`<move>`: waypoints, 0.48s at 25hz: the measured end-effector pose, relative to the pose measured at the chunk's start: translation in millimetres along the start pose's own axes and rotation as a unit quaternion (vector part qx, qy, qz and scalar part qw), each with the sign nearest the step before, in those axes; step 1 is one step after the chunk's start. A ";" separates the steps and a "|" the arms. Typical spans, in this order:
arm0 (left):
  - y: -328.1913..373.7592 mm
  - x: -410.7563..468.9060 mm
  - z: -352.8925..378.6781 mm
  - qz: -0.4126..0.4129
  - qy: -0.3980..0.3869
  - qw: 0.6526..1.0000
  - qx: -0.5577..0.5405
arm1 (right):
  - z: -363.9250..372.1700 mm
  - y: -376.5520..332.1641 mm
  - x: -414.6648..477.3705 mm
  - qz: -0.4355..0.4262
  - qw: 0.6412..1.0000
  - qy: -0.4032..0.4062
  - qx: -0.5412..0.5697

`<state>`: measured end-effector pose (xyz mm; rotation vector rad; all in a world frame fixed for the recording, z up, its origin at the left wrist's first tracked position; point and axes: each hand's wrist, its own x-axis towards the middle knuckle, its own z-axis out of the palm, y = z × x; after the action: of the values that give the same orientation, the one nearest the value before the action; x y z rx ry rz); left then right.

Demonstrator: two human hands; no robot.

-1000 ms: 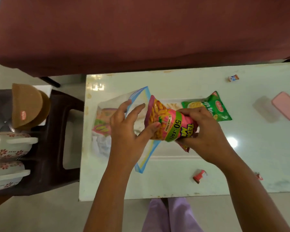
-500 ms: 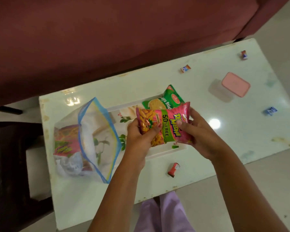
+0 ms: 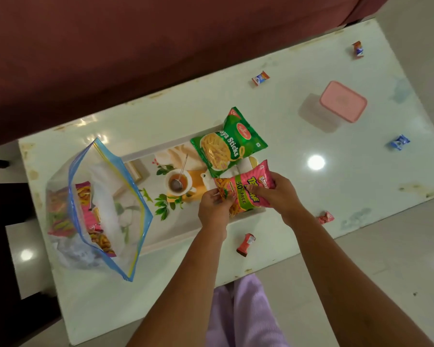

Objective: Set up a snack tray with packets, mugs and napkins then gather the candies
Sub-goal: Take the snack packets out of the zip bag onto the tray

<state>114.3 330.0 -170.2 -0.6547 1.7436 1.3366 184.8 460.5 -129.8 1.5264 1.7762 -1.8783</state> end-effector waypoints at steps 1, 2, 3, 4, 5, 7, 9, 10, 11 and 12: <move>-0.2 2.5 1.0 0.004 -0.001 1.000 -0.002 | -0.5 -2.4 1.6 -0.006 1.000 0.003 -0.006; -0.2 4.3 1.7 0.004 0.001 1.000 0.004 | -0.7 -2.8 4.0 -0.013 1.000 0.008 -0.015; -0.1 5.6 2.4 0.003 0.006 1.000 0.016 | -0.9 -3.7 5.3 -0.015 0.999 0.012 -0.027; -0.4 6.6 3.2 0.002 0.010 1.000 0.027 | -0.6 -4.4 5.6 -0.015 0.999 0.017 -0.039; -0.1 6.4 3.5 0.003 0.012 0.999 0.035 | -1.0 -5.0 4.9 -0.013 0.998 0.021 -0.053; 2.1 3.7 4.5 0.005 0.010 0.999 0.038 | -2.6 -4.1 4.7 0.000 0.997 0.027 -0.074; 4.7 -3.8 4.4 0.008 0.006 0.998 0.055 | -2.3 -4.9 2.8 0.017 0.997 0.022 -0.073; 6.5 -10.4 3.8 0.018 0.007 0.997 0.077 | -1.1 -6.0 1.2 0.018 0.997 0.030 -0.074; 9.4 -18.6 2.2 0.036 0.008 0.993 0.109 | 1.7 -7.8 -0.8 0.008 0.994 0.059 -0.096; 14.5 -28.2 -0.4 0.066 0.009 0.987 0.147 | 4.9 -9.1 -2.3 -0.014 0.985 0.105 -0.133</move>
<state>117.3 331.8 -138.8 -0.3924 1.9783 1.1289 176.9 458.0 -123.1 1.6522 2.0504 -1.4602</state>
